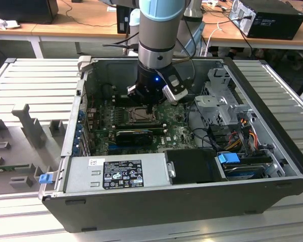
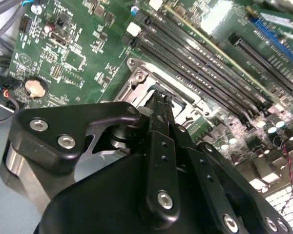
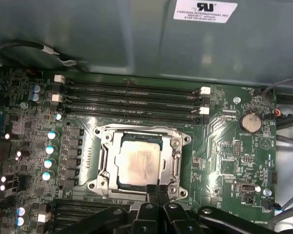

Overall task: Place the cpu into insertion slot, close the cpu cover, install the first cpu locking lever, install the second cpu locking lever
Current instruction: 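Install the second cpu locking lever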

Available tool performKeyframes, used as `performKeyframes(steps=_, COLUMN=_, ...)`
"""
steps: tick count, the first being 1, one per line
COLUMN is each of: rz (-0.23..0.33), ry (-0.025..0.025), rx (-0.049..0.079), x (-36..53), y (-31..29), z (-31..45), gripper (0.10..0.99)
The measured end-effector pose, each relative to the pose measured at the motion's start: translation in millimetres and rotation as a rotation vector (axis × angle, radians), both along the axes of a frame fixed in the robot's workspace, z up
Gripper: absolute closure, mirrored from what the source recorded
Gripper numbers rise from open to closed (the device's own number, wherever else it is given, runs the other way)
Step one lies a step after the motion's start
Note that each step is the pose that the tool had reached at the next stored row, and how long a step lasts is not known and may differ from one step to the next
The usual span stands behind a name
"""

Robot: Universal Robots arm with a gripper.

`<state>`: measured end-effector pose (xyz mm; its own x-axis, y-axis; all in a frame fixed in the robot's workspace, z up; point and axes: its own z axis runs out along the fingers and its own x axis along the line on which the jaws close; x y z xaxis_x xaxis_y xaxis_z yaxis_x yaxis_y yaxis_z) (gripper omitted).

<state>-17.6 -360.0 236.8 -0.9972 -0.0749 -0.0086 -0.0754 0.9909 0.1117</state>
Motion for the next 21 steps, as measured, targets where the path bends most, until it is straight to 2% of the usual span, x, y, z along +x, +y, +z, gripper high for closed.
performKeyframes(steps=4, rz=0.000, ry=-0.0001, rx=0.002, x=-0.3, y=-8.7, z=-0.1, gripper=0.980)
performKeyframes(steps=5, rz=0.000, ry=-0.0001, rx=0.007, x=-0.6, y=-11.0, z=-0.2, gripper=0.980)
performKeyframes(steps=7, rz=0.000, ry=-0.0001, rx=0.019, x=-7.4, y=-13.7, z=-0.8, gripper=0.980)
performKeyframes(steps=11, rz=0.000, ry=0.0002, rx=0.022, x=-12.3, y=-19.8, z=-1.6, gripper=0.980)
performKeyframes(steps=13, rz=0.000, ry=0.0001, rx=0.027, x=-14.4, y=-20.6, z=-1.7, gripper=0.980)
performKeyframes(steps=21, rz=0.000, ry=0.0001, rx=0.029, x=-23.0, y=-20.8, z=-2.4, gripper=0.980)
